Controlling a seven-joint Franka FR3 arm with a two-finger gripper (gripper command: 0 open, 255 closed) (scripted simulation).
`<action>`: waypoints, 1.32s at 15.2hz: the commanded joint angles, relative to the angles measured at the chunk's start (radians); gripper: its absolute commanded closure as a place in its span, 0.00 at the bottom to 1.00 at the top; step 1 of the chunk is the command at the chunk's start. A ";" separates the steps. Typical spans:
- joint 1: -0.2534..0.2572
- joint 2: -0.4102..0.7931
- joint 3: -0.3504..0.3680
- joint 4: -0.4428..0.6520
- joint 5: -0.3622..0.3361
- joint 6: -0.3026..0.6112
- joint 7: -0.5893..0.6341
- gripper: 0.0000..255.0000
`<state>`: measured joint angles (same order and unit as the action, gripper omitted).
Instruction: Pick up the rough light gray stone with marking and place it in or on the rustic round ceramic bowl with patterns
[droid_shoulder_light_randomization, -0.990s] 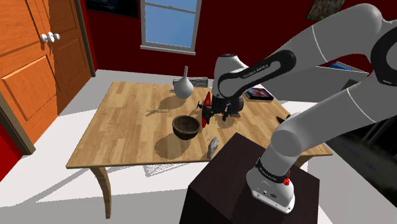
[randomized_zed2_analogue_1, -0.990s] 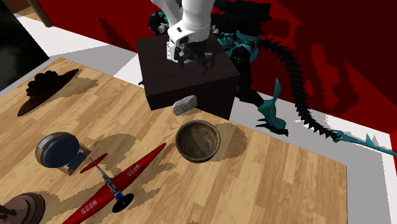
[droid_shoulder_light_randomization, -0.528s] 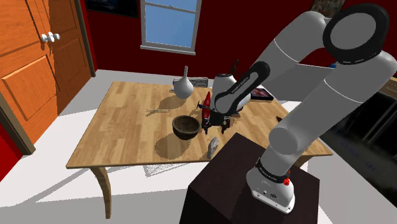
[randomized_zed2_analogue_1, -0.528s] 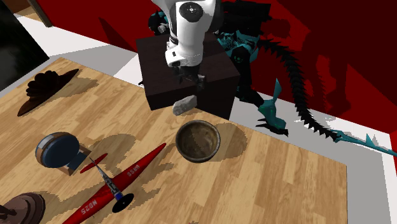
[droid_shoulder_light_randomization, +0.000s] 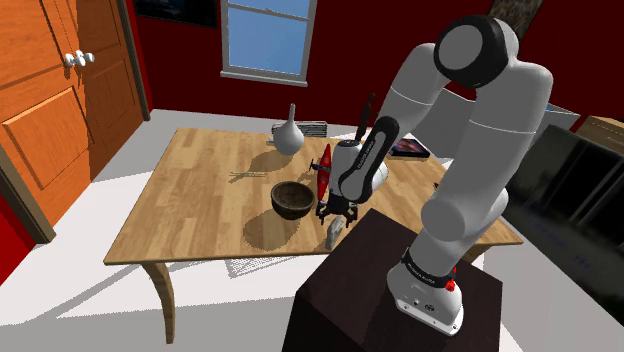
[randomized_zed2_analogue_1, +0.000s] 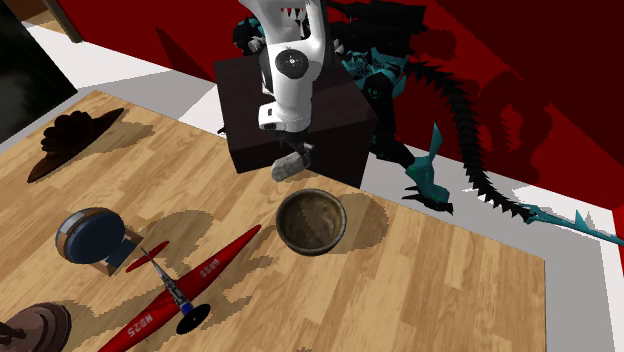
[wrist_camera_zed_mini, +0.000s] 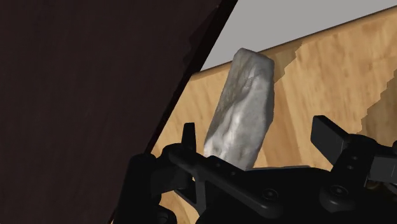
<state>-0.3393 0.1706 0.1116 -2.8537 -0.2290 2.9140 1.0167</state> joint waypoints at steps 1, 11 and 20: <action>0.017 0.044 -0.030 0.007 -0.039 0.037 0.031 0.00; 0.065 0.122 -0.091 0.024 -0.089 0.099 0.070 0.00; 0.065 0.121 -0.091 0.024 -0.089 0.099 0.070 1.00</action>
<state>-0.2743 0.2920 0.0207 -2.8301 -0.3180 3.0129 1.0869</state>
